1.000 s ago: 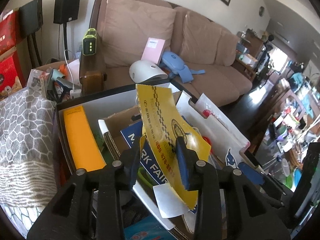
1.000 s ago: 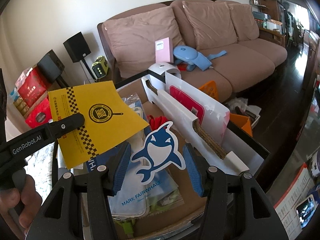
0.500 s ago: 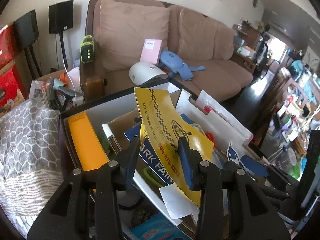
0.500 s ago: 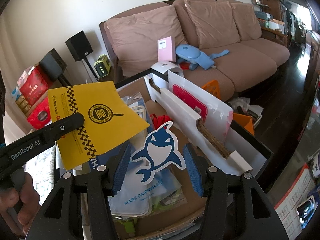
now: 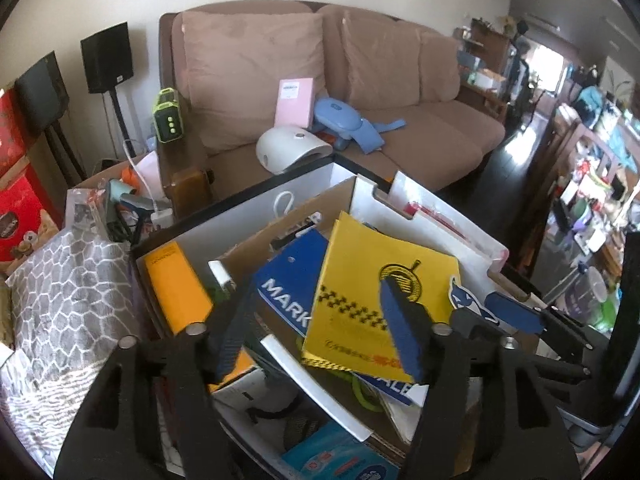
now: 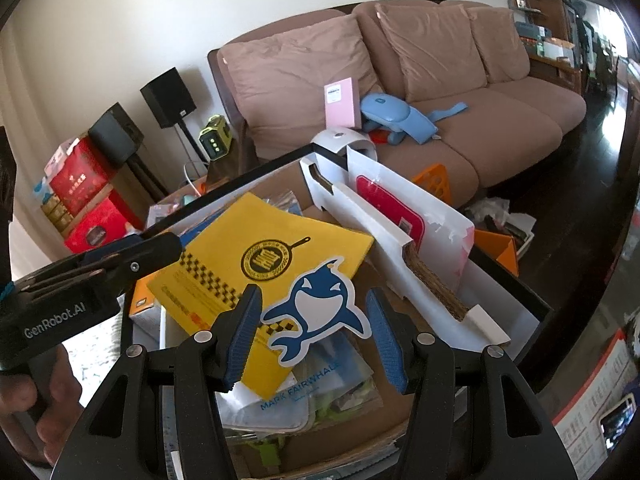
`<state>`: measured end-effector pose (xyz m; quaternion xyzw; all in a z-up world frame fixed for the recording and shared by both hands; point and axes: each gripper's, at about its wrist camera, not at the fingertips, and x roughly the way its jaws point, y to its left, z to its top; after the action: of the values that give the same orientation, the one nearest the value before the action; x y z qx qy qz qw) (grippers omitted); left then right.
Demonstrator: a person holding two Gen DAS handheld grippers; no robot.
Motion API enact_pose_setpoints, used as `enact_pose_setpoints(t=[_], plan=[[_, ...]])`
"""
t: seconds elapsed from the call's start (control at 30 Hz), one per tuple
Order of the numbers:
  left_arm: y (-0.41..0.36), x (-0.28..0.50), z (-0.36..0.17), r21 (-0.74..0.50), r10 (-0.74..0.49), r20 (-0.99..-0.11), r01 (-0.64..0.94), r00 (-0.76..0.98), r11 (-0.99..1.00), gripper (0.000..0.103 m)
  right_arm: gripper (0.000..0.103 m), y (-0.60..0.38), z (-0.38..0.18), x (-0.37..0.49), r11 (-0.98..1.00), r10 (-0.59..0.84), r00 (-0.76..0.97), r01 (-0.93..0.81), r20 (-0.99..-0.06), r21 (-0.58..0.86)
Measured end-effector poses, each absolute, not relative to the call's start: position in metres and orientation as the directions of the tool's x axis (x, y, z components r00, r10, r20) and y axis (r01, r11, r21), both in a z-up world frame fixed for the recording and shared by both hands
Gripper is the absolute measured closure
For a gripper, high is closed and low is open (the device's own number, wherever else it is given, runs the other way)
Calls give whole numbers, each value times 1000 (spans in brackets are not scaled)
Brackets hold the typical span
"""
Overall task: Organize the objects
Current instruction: 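Lower the blue shark sticker onto the envelope and open the right gripper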
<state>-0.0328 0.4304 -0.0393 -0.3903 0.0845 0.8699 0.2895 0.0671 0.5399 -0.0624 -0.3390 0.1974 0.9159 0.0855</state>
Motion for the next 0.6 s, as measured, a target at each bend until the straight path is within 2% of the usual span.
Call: enact_pose_setpoints(t=[0.13, 0.33, 0.6], plan=[[418, -31, -28, -117, 470, -689, -555, -552, -824, 36, 47, 540, -61, 67, -905, -1, -765, -274, -644, 326], [420, -28, -28, -83, 454, -697, -566, -555, -820, 36, 47, 537, -54, 69, -883, -121, -807, -178, -578, 433], [417, -31, -32, -89, 441, -710, -551, -549, -830, 36, 47, 525, -54, 61, -861, -262, -789, -68, -555, 503]])
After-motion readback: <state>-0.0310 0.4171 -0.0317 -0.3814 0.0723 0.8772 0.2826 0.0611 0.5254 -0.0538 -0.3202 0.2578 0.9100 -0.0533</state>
